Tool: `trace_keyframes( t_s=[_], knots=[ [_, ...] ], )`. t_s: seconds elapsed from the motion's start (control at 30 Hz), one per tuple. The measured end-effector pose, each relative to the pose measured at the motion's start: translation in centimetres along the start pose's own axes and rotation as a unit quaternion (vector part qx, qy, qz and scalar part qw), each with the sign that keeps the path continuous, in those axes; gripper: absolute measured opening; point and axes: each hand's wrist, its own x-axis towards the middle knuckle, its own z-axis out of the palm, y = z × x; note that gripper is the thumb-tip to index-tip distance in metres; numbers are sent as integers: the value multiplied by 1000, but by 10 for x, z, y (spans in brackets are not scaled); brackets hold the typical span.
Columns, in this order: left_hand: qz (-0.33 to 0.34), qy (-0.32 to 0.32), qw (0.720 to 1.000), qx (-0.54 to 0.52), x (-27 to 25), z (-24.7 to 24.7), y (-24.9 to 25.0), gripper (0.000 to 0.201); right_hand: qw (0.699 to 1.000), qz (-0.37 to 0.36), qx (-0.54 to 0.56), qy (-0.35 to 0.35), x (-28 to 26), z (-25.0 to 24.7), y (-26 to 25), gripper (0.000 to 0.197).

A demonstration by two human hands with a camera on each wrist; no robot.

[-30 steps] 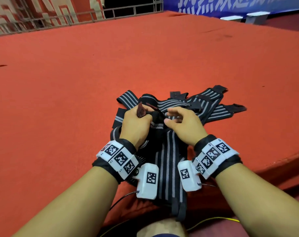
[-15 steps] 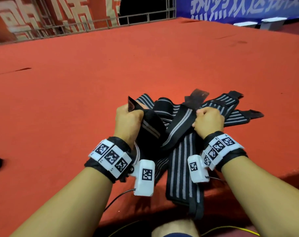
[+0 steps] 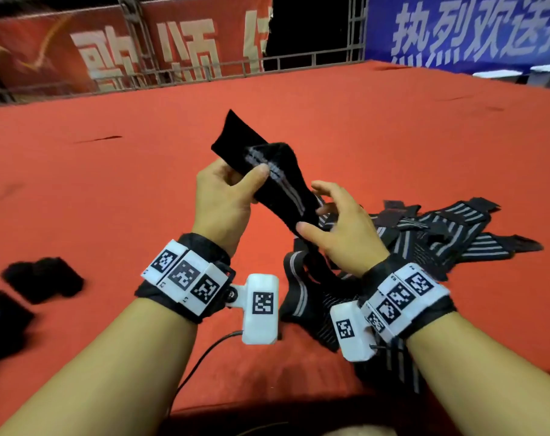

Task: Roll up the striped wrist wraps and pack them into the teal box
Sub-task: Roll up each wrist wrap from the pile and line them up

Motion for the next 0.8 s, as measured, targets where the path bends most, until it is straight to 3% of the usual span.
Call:
trace_keyframes(
  t_s=[0.1, 0.27, 0.43, 0.5, 0.67, 0.8],
  knots=[
    [21, 7, 1000, -1, 4, -16, 21, 17, 997, -3, -76, -34, 12, 6, -16, 73],
    [17, 48, 999, 17, 8, -50, 49, 24, 997, -30, -70, -25, 24, 29, -42, 16],
    [-2, 97, 995, -18, 3, -80, 84, 35, 997, -59, -27, 51, 38, 49, -86, 14],
    [19, 113, 993, -19, 2, -94, 97, 36, 996, -63, 29, 53, 41, 54, -107, 12],
    [65, 94, 993, -33, -3, -118, 123, 31, 967, -113, 210, -89, 34, 62, -163, 44],
    [91, 73, 993, -28, -8, -128, 139, 30, 940, -203, 226, -156, 22, 64, -205, 48]
  ],
)
